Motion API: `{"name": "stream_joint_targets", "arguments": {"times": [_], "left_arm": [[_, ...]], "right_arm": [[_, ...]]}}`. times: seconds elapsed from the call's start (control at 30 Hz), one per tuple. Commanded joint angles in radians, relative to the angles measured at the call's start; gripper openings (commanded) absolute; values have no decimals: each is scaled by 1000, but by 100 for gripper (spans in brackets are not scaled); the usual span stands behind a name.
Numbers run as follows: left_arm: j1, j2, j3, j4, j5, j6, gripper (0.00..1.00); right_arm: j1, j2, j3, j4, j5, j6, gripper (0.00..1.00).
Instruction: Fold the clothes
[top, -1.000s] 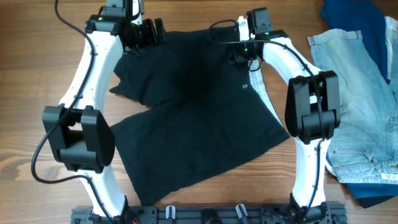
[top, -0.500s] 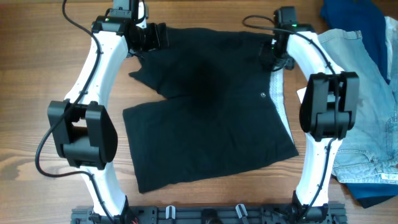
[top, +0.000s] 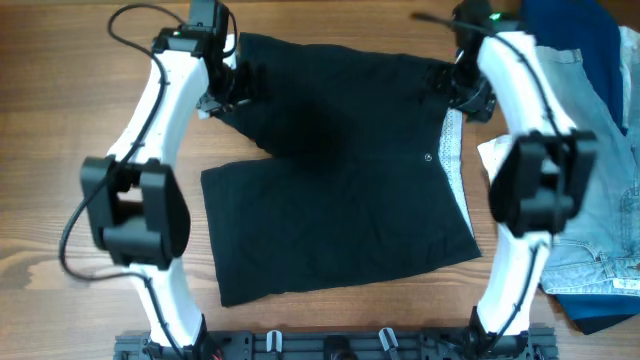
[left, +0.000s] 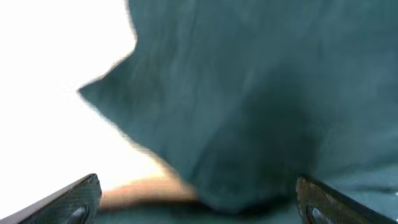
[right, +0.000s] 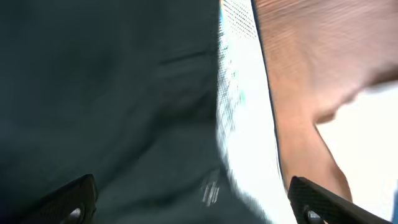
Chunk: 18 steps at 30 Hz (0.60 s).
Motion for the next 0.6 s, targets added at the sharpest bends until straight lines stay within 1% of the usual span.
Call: {"name": "stream_joint_targets", "arguments": {"times": [0.0, 0.03, 0.1, 0.2, 0.23, 0.27, 0.3, 0.33, 0.37, 0.4, 0.43, 0.47, 0.57], "left_arm": [[0, -159, 3, -78, -4, -238, 100], [-1, -171, 3, -107, 11, -322, 100], [-1, -175, 3, -140, 63, -389, 100], [-7, -169, 3, -204, 183, -385, 100], [-11, -167, 3, -243, 178, -379, 100], [-19, -163, 2, -294, 138, -353, 99], [-28, -161, -1, -337, 85, -338, 93], [-45, -161, -12, -384, 9, -338, 90], [-59, -161, -25, -407, -36, -343, 88], [-75, -161, -39, -426, -73, -365, 88], [-95, -161, -58, -444, -107, -420, 87], [-108, -161, -73, -448, -122, -465, 87], [-172, -161, -149, -450, -172, -673, 88]], "right_arm": [[1, -269, 60, -51, -93, 41, 100], [1, -315, 60, -85, -115, 38, 100], [1, -364, 60, -155, -137, 34, 100], [1, -411, 56, -302, -138, 28, 100], [6, -429, 32, -303, -194, -49, 100], [13, -462, -21, -303, -269, -85, 100], [22, -487, -68, -302, -295, -56, 100], [28, -518, -126, -300, -275, -4, 100], [30, -536, -164, -298, -225, 55, 100], [30, -547, -189, -298, -182, 103, 100], [30, -560, -224, -300, -122, 168, 100], [30, -566, -243, -302, -91, 191, 100], [31, -599, -317, -302, 3, 291, 100]]}}
